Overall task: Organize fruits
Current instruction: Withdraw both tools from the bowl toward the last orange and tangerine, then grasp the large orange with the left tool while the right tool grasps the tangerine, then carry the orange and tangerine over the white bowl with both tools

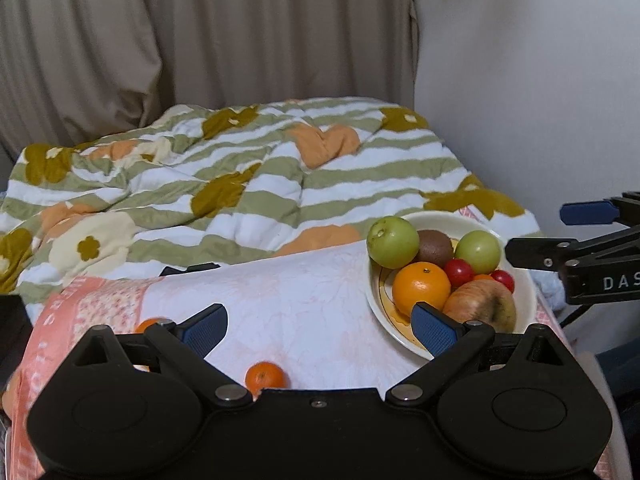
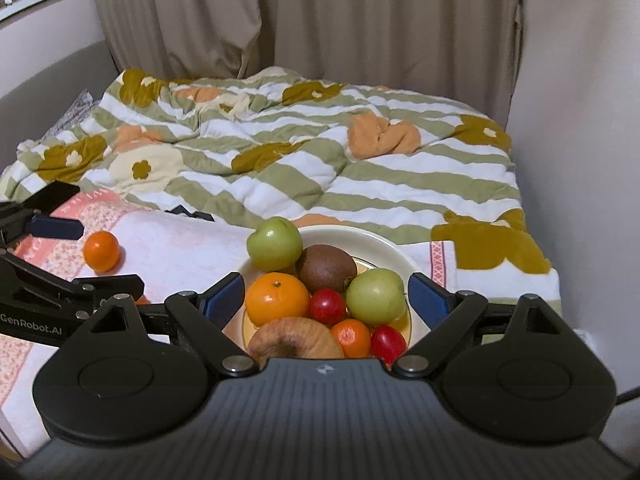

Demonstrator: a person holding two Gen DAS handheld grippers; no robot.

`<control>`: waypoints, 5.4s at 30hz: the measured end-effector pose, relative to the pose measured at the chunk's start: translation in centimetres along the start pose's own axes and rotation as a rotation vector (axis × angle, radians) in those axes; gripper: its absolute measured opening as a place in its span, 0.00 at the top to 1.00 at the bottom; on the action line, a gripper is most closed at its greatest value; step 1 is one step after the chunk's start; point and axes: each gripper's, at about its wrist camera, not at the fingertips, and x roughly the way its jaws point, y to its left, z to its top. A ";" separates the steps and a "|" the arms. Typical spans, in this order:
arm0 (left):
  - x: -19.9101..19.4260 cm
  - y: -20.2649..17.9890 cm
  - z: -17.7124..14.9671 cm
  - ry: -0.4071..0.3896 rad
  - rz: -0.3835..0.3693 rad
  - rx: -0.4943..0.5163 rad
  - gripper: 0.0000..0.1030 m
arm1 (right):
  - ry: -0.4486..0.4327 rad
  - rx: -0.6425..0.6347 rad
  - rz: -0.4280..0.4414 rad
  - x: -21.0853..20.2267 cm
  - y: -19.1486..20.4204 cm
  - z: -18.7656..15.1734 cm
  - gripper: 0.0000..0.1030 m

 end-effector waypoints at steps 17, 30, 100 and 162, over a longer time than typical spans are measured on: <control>-11.7 3.4 -5.0 -0.133 0.107 -0.114 0.02 | -0.077 -0.002 0.041 -9.4 5.5 -1.4 0.00; -11.8 12.2 -7.0 -0.112 0.127 -0.078 0.00 | -0.031 0.042 0.017 -7.7 12.5 -2.0 0.00; 10.1 19.0 -4.2 0.268 -0.142 0.059 0.38 | 0.269 0.075 -0.039 14.4 22.2 -3.2 0.50; 2.4 -4.0 -0.4 0.036 -0.177 -0.022 0.38 | 0.045 0.172 -0.097 -5.3 -2.3 -5.3 0.50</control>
